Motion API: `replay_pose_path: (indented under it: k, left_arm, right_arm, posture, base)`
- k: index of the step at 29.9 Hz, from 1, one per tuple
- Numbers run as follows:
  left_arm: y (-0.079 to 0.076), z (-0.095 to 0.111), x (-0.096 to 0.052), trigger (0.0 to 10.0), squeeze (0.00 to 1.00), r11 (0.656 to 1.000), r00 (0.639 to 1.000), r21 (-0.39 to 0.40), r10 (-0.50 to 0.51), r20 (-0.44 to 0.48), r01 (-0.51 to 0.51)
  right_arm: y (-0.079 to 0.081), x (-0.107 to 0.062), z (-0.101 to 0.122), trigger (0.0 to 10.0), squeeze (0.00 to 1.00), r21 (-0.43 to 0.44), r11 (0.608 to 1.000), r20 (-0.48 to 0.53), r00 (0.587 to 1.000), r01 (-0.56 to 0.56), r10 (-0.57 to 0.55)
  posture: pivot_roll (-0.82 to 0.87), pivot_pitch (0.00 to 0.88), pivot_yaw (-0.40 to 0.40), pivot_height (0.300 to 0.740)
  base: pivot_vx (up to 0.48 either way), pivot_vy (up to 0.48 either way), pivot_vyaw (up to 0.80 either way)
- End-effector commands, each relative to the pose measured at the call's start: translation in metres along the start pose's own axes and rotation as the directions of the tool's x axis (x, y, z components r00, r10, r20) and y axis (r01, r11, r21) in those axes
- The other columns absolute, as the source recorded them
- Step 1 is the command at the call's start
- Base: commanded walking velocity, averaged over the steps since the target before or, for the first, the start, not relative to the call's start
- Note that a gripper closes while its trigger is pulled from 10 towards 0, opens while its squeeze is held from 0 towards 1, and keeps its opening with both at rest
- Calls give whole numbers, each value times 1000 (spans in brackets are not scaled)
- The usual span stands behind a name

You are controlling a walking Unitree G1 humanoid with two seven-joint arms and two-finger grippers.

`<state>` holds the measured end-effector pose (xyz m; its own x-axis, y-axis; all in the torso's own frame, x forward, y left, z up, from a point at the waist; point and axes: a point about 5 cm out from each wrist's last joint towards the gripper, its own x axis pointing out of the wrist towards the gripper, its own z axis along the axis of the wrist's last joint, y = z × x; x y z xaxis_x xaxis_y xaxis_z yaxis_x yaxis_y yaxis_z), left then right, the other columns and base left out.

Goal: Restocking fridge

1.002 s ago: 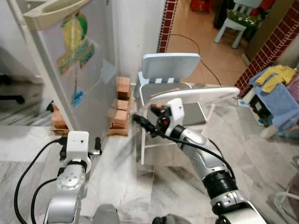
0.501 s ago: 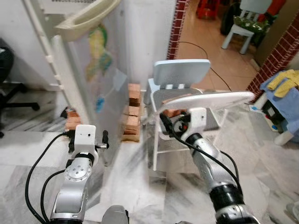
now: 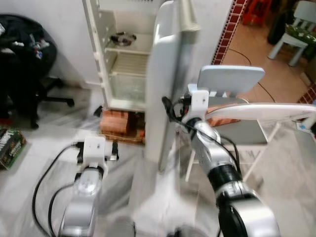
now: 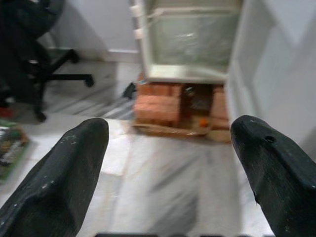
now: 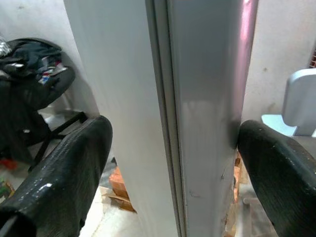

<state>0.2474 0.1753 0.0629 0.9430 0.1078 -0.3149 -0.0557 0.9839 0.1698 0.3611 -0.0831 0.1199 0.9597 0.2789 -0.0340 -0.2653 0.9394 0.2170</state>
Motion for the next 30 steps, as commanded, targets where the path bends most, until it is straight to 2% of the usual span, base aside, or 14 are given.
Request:
replay_pose_path:
  k: [1, 5, 6, 8, 14, 15, 16, 17, 19, 23, 26, 28, 29, 30]
  left_arm:
    - [-9, 3, 1, 10000, 0, 1000, 1000, -7, -23, 12, 23]
    - [-10, 3, 1, 10000, 0, 1000, 1000, -4, -27, 10, 27]
    - [-10, 4, 1, 10000, 0, 1000, 1000, 0, -27, 14, 27]
    - [-10, 4, 1, 10000, 0, 1000, 1000, 1, -27, 15, 27]
    - [-9, 3, -1, 10000, 0, 1000, 1000, 6, -21, 17, 21]
    - [-9, 3, -1, 10000, 0, 1000, 1000, 7, -23, 17, 23]
    - [-9, 3, -1, 10000, 0, 1000, 1000, 7, -23, 17, 23]
    - [-10, 4, 0, 10000, 0, 1000, 999, 8, -27, 20, 27]
    - [-11, 5, 0, 10000, 0, 1000, 999, 9, -28, 23, 27]
    - [-9, 5, -1, 10000, 0, 1000, 1000, 9, -16, 25, 16]
    - [-3, 2, -3, 10000, 0, 1000, 1000, -3, -7, 13, 7]
    - [-3, 2, -3, 10000, 0, 1000, 1000, -3, -7, 13, 7]
    - [-3, 2, -3, 10000, 0, 1000, 1000, -21, -17, 12, 17]
    - [-3, 2, -3, 10000, 0, 1000, 1000, -24, -20, 13, 20]
  right_arm:
    - [16, 8, 12, 10000, 0, -23, 998, 42, 997, -63, 64]
    - [26, 13, 13, 10000, 0, -4, 996, 43, 995, -89, 89]
    - [42, 16, 16, 10000, 0, 53, 985, 56, 985, -164, 161]
    - [47, 17, 16, 10000, 0, 67, 980, 60, 981, -186, 182]
    - [98, 15, 8, 10000, 0, 198, 921, 50, 941, -337, 333]
    - [119, 10, 5, 10000, 0, 269, 860, 49, 898, -433, 436]
    - [119, 10, 5, 10000, 0, 269, 860, 49, 898, -433, 436]
    - [156, -3, 4, 10000, 0, 384, 695, 82, 772, -608, 631]
    - [172, -12, 5, 10000, 0, 347, 630, 107, 697, -695, 709]
    - [162, -15, -7, 10000, 0, 181, 692, 49, 710, -698, 703]
    - [122, -16, -24, 10000, 0, 134, 729, -41, 731, -671, 681]
    - [122, -16, -24, 10000, 0, 134, 729, -41, 731, -671, 681]
    - [98, -20, -31, 10000, 0, 115, 733, -97, 726, -671, 680]
    - [90, -22, -33, 10000, 0, 110, 733, -117, 724, -671, 680]
  posture:
    - [164, 26, -51, 740]
    - [168, 26, -51, 740]
    - [177, 27, -55, 740]
    - [177, 27, -55, 740]
    - [180, 29, -59, 740]
    - [180, 30, -59, 740]
    - [180, 30, -59, 740]
    - [183, 31, -60, 740]
    - [188, 33, -61, 740]
    - [188, 35, -65, 740]
    - [186, 39, -69, 740]
    - [186, 39, -69, 740]
    - [180, 41, -71, 740]
    - [180, 41, -71, 740]
  base:
    - [0, 0, 0]
    - [0, 0, 0]
    - [0, 0, 0]
    - [0, 0, 0]
    - [0, 0, 0]
    - [0, 0, 0]
    - [0, 0, 0]
    - [0, 0, 0]
    - [0, 0, 0]
    - [0, 0, 0]
    - [0, 0, 0]
    - [0, 0, 0]
    - [0, 0, 0]
    - [0, 0, 0]
